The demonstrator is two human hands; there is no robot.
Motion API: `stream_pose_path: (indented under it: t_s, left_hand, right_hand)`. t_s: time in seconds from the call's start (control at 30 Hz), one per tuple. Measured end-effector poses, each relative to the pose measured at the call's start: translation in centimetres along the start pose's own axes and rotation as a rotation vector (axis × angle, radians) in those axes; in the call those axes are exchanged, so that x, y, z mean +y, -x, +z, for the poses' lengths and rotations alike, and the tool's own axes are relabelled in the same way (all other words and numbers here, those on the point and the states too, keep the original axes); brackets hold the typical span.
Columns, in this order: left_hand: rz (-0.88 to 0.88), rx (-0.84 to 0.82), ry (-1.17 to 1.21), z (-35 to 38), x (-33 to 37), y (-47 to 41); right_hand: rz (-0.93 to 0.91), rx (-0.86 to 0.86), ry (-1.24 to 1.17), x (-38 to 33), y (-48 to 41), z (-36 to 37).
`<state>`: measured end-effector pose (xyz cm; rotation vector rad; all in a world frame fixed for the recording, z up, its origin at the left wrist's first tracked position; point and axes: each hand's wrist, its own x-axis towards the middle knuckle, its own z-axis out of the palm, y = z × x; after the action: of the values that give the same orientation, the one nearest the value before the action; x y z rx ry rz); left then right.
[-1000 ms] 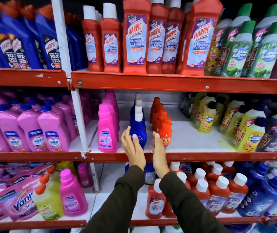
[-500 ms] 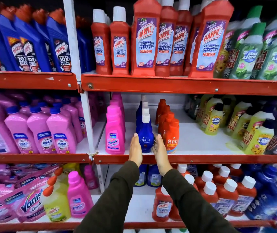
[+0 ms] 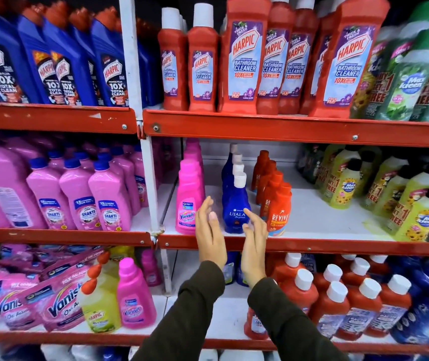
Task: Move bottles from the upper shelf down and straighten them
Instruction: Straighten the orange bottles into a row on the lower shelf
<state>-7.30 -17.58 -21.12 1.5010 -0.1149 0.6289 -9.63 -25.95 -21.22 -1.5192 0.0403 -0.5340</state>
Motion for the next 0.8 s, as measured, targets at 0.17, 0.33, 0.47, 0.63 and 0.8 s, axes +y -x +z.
stream_pose_path:
  t_s: [0.17, 0.33, 0.47, 0.63, 0.8]
  left_hand:
    - [0.111, 0.182, -0.035, -3.4, 0.0, -1.4]
    - [-0.248, 0.099, 0.007, -6.1, -1.6, -5.2]
    - [-0.480, -0.078, 0.132, -7.2, -1.8, -7.0]
    - [-0.502, -0.178, 0.119, -7.6, -2.9, -6.8]
    - [-0.476, -0.195, 0.112, -7.7, -2.6, -6.9]
  right_hand:
    - [0.091, -0.160, -0.077, 0.2, 1.1, 3.2]
    - [0.232, -0.369, -0.059, -0.5, 0.8, 6.2]
    - [0.250, -0.413, -0.011, -0.3, 0.4, 7.7]
    - [0.235, -0.434, 0.050, -0.2, 0.3, 8.1]
    - [0.210, -0.449, 0.045, -0.2, -0.3, 8.1]
